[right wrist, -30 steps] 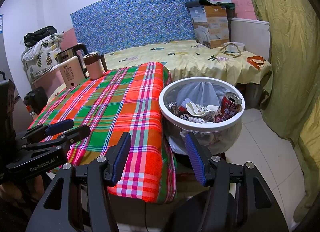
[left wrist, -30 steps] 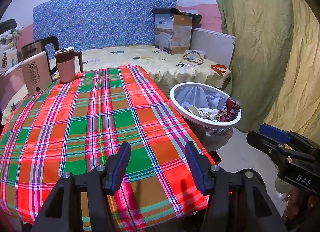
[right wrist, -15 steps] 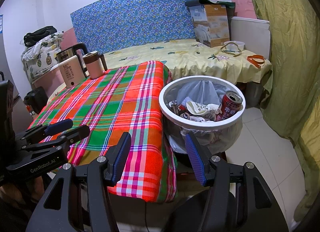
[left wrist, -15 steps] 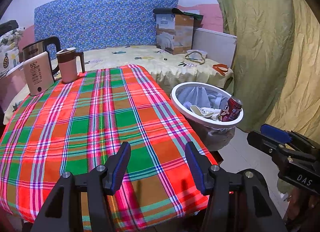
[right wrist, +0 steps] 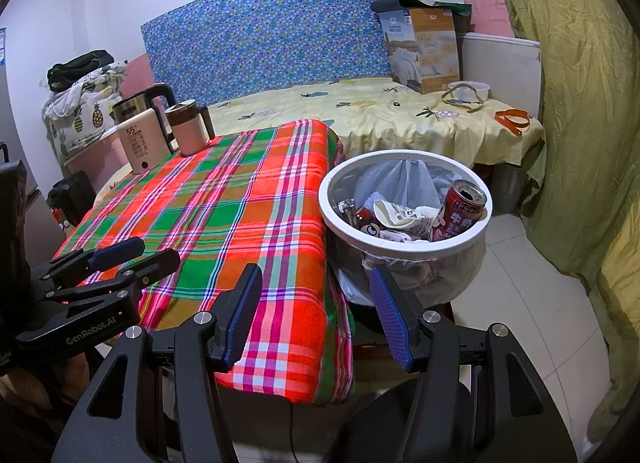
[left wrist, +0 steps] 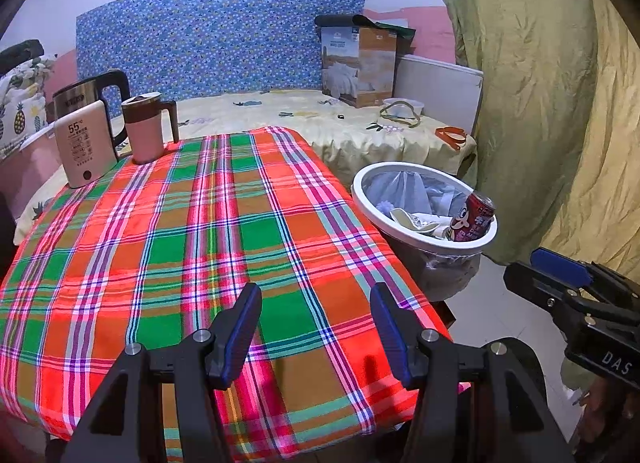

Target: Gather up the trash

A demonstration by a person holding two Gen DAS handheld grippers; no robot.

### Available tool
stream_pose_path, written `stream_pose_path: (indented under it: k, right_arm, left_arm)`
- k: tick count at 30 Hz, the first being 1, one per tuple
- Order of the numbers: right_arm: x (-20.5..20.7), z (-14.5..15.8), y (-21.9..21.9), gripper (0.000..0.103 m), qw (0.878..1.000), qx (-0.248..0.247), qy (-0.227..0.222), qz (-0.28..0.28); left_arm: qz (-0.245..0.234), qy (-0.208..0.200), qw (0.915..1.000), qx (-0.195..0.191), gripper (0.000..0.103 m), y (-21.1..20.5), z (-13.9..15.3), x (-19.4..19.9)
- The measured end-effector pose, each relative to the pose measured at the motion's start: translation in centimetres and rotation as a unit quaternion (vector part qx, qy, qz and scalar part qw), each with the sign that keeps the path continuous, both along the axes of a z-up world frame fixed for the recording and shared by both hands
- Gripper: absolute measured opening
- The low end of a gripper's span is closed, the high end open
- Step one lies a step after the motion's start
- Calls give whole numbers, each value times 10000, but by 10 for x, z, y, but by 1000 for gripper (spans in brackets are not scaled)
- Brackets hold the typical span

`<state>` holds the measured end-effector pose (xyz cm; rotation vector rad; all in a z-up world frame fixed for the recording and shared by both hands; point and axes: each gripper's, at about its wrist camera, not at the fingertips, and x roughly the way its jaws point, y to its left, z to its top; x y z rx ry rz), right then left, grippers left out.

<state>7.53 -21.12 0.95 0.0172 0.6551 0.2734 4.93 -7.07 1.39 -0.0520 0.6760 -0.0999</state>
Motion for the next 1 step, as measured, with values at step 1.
stream_pose_path:
  k: [1]
  right_arm:
    - [0, 0, 0, 58, 10000, 0, 0, 2]
  left_arm:
    - [0, 4, 10000, -8, 57, 0, 0, 0]
